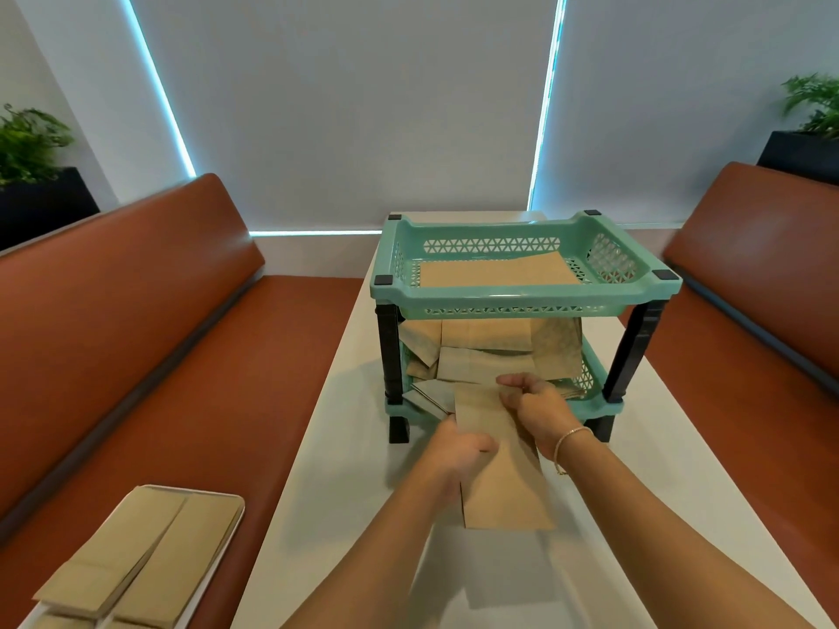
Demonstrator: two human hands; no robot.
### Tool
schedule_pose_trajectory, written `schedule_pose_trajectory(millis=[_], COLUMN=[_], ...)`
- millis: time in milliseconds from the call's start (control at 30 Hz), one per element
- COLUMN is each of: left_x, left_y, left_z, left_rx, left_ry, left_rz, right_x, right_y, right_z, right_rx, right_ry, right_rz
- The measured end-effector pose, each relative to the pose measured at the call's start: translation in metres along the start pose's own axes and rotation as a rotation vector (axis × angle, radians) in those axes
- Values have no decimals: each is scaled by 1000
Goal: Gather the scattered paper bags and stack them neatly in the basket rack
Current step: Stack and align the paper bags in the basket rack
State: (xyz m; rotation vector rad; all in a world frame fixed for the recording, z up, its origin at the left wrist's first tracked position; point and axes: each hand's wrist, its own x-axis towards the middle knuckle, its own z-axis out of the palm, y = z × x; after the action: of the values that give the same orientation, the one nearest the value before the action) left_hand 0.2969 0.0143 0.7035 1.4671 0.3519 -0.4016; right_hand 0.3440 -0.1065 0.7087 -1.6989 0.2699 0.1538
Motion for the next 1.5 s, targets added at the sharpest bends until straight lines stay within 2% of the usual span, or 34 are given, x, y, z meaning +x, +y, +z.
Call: schedule_pose_trajectory(millis=[67,133,200,267,367,433,533,633,800,933,1033,1367,1500], left_x=[1,1,-2,-4,-4,-6,-8,-11,-14,-11,-5,16,17], left_y=[3,10,18,23,25,25,24,26,26,24,20,5,5], left_z=[-6,-14,-23,-30,-35,-34,-35,-38,-40,-38,-34,-31,-29], left_rx=[-30,-110,-190,-228,-229,-220,-189,-171,-153,-141,-130,18,-115], left_ry=[48,88,93,105,137,145,148,142,119,116,121,211,178], left_rz=[30,74,81,79,78,79,95,102,102,103,77,-23,-47], right_x=[6,8,7,8,8,8,10,13,19,28,28,-1,-10], right_y=[3,6,11,20,25,24,17,11,-9,-19,-17,-7,-8], right_z=[0,-2,-5,-5,6,13,20,21,5,-13,-21,-29,-31], right_rx=[19,-56,-362,-725,-1056,-1165,-1266,-1005,-445,-240,-182,188,199], right_ry=[114,152,160,87,-74,-113,-82,-9,262,320,271,-143,-168], right_rz=[-34,-94,-231,-389,-514,-549,-524,-441,-274,-205,-206,-99,-138])
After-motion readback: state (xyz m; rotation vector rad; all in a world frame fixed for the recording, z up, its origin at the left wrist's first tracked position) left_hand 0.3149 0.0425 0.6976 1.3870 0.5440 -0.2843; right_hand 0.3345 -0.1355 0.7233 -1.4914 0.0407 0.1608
